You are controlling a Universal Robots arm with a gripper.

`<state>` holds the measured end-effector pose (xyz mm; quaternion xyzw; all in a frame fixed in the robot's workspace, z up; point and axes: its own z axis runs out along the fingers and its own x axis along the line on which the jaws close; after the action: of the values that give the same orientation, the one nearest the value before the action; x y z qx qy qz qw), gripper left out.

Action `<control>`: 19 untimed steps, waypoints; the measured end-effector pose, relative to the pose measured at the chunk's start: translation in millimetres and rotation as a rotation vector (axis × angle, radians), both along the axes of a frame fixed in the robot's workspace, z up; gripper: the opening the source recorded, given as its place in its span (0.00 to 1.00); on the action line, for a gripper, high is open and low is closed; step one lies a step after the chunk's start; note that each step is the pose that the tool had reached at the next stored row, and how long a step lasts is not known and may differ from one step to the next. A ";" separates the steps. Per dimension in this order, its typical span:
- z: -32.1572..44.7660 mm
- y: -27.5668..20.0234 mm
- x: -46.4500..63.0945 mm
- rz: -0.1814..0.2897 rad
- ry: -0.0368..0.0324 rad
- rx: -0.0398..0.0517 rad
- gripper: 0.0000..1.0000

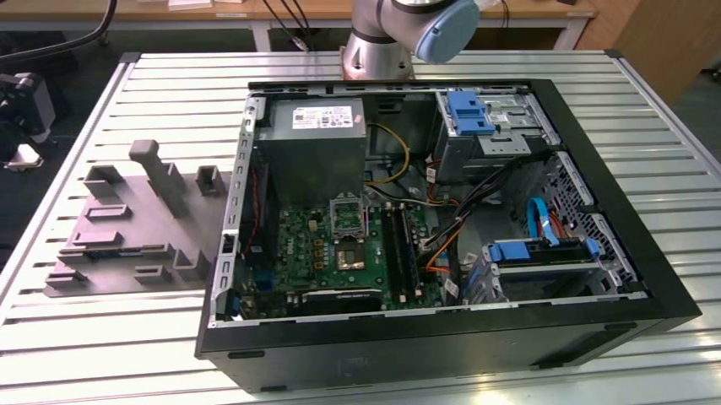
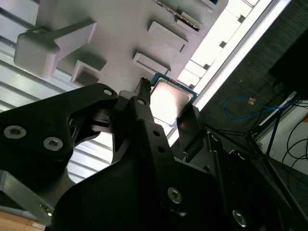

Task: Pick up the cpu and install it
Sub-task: 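Pick up the cpu and move it towards the insertion slot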

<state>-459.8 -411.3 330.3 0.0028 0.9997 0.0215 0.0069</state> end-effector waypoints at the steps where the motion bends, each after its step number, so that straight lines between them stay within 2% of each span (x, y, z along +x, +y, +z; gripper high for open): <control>1: 0.3 0.0 0.0 0.000 0.0000 0.0000 0.47; 19: 3.9 0.0 0.0 0.000 -0.0001 0.0000 0.47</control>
<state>-459.8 -411.3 334.2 0.0028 0.9997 0.0215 0.0070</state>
